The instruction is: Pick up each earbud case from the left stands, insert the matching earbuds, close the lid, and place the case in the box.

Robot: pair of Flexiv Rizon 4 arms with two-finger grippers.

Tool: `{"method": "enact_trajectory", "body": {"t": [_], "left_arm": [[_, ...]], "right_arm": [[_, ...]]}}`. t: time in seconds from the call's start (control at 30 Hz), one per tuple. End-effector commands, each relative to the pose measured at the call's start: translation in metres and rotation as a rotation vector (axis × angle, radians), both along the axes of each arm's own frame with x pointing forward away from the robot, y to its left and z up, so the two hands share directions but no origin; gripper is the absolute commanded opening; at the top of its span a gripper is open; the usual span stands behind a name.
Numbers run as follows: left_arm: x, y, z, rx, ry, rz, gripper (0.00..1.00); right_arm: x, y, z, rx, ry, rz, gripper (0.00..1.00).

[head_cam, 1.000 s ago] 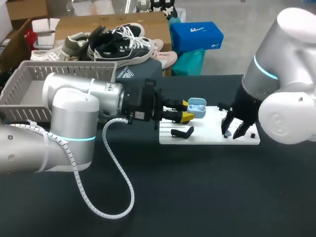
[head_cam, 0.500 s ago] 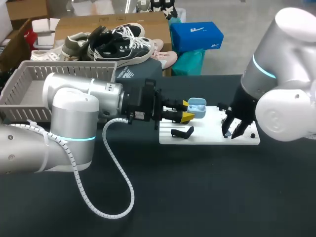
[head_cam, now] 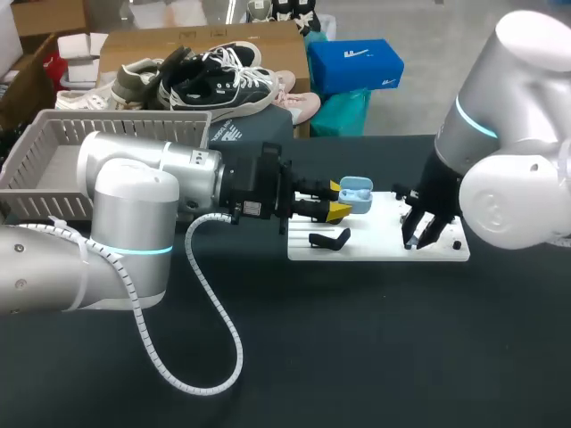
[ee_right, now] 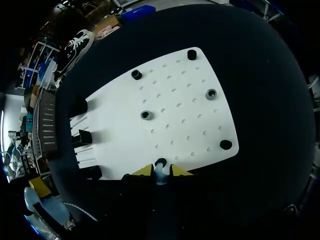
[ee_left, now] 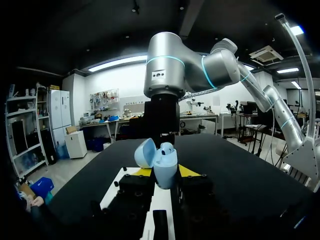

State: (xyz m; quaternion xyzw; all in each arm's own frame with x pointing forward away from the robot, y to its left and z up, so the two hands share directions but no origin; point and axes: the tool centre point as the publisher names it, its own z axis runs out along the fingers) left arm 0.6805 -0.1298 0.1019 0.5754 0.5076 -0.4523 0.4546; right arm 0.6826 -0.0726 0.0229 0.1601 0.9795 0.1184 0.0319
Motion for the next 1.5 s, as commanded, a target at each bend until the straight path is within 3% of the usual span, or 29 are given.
{"method": "enact_trajectory", "body": {"t": [0.03,0.3,0.63,0.9,1.03,1.2,1.5], "left_arm": [[0.0,0.0,-0.001,-0.002,-0.001,0.001,0.0],[0.0,0.0,-0.001,-0.002,-0.001,0.001,0.0],[0.0,0.0,-0.001,-0.002,-0.001,0.001,0.0],[0.0,0.0,-0.001,-0.002,-0.001,0.001,0.0],[0.0,0.0,-0.001,-0.002,-0.001,0.001,0.0],[0.0,0.0,-0.001,-0.002,-0.001,0.001,0.0],[0.0,0.0,-0.001,-0.002,-0.001,0.001,0.0]], "right_arm": [[-0.008,-0.003,0.011,-0.008,-0.014,-0.008,0.0],[-0.023,-0.01,0.044,-0.04,-0.063,-0.003,0.0],[-0.036,-0.016,0.13,-0.093,-0.097,0.083,0.0],[-0.042,0.025,0.18,-0.161,-0.073,0.27,0.0],[-0.043,0.049,0.188,-0.161,-0.053,0.364,0.0],[-0.038,0.072,0.181,-0.181,-0.027,0.444,0.0],[-0.028,0.087,0.165,-0.194,0.01,0.504,0.0]]}}
